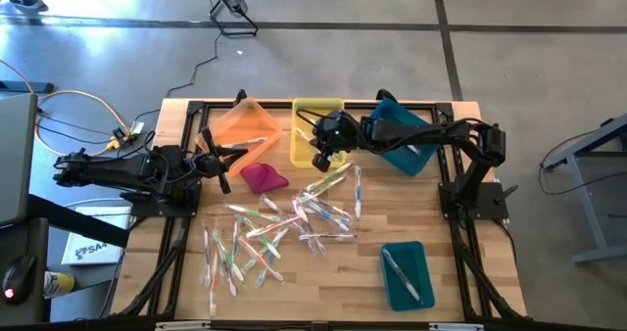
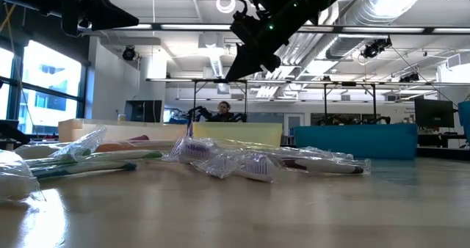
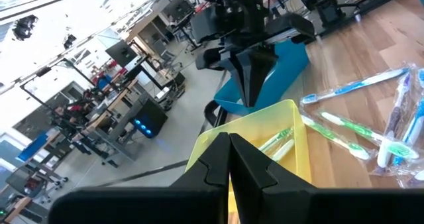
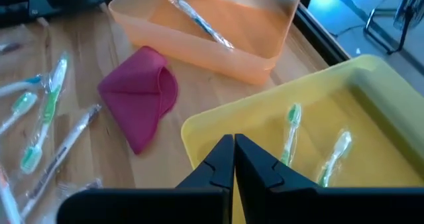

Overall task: Pick & Place Toothbrushes
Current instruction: Put the blue toothbrush into the orange bin

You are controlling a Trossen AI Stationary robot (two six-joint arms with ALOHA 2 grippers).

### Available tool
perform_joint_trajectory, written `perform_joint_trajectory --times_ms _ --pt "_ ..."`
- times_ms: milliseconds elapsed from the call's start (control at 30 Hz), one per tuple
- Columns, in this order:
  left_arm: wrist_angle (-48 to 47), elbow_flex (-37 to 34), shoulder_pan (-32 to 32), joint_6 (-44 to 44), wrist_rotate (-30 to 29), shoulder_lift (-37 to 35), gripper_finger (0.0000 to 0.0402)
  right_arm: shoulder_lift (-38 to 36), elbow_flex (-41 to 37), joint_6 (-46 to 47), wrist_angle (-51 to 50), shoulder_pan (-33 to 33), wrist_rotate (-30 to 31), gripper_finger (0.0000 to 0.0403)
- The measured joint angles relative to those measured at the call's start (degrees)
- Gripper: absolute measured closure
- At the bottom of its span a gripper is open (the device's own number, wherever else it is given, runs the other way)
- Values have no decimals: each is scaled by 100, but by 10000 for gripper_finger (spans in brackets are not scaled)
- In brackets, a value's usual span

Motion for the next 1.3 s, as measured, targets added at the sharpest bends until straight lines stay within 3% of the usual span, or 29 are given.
perform_joint_trajectory --times_ms 167,300,400,567,767,900,1033,1167,1300 --pt "0 0 0 340 0 0 398 12 0 -521 71 2 -260 399" --pt "0 0 0 657 -2 0 398 42 0 -326 96 4 -390 399" --pt "-5 0 0 704 -2 0 398 -88 0 128 -48 69 167 399" --pt "-49 -2 0 702 -2 0 398 -460 1 589 -655 469 2033 400" --pt "-50 -2 0 602 -3 0 398 -1078 2 2473 -1850 855 2434 400" --pt "-55 -2 -1 399 -2 0 398 -1358 2 3196 -2824 1259 2719 400" --pt "-120 -2 0 333 -2 0 398 -1497 2 4365 -3839 1616 2588 400" --pt "-136 -2 -2 185 -2 0 398 -1440 166 5505 -5084 1825 1974 400" --pt "-133 -2 -2 110 -2 0 398 -1298 179 6220 -5532 1919 1400 400"
